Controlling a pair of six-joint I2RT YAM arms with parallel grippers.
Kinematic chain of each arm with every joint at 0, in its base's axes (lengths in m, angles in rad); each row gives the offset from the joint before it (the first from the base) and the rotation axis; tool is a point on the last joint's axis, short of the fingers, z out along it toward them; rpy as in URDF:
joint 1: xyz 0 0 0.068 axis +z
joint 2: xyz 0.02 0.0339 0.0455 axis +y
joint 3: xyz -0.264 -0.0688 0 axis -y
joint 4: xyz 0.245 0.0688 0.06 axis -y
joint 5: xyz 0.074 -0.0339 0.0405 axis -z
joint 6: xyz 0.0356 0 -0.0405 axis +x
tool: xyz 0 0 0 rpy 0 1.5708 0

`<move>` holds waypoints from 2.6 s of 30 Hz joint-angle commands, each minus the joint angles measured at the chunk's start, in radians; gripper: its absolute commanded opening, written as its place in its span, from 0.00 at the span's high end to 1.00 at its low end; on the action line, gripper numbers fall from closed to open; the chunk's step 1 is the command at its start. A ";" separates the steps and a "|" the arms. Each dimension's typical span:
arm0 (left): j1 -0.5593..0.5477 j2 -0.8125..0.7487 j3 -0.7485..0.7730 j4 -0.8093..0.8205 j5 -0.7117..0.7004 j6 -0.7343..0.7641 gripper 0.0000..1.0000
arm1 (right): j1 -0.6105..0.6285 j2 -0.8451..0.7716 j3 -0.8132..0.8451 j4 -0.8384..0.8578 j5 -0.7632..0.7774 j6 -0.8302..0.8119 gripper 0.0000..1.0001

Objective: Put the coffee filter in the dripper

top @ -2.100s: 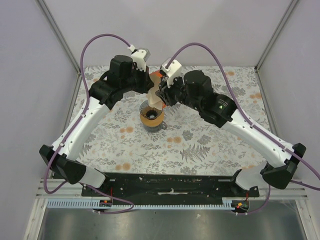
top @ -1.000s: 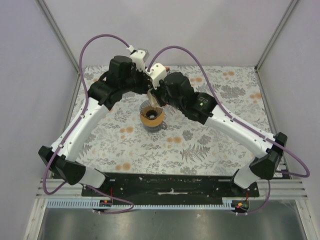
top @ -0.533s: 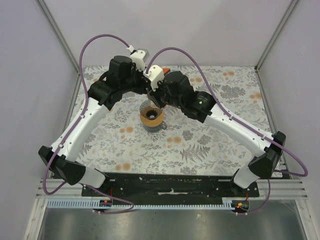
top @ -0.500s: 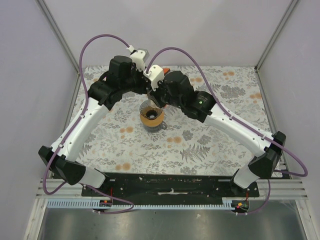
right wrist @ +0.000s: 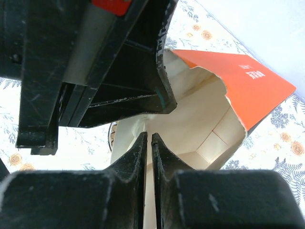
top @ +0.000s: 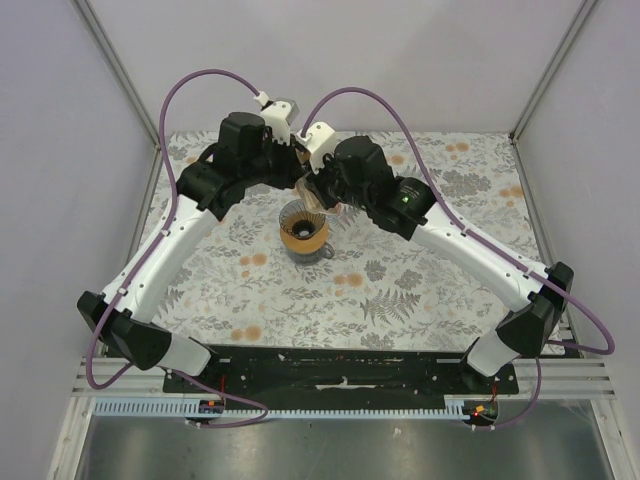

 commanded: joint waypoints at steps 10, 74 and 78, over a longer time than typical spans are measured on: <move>-0.003 -0.034 0.004 0.023 0.055 -0.014 0.98 | -0.020 0.037 0.011 0.023 -0.045 0.009 0.78; -0.001 -0.045 -0.036 0.035 0.248 0.051 0.98 | -0.066 -0.040 -0.134 0.089 -0.074 0.032 0.98; -0.001 -0.044 -0.038 0.031 0.244 0.057 0.98 | -0.069 -0.058 -0.148 0.094 0.038 0.046 1.00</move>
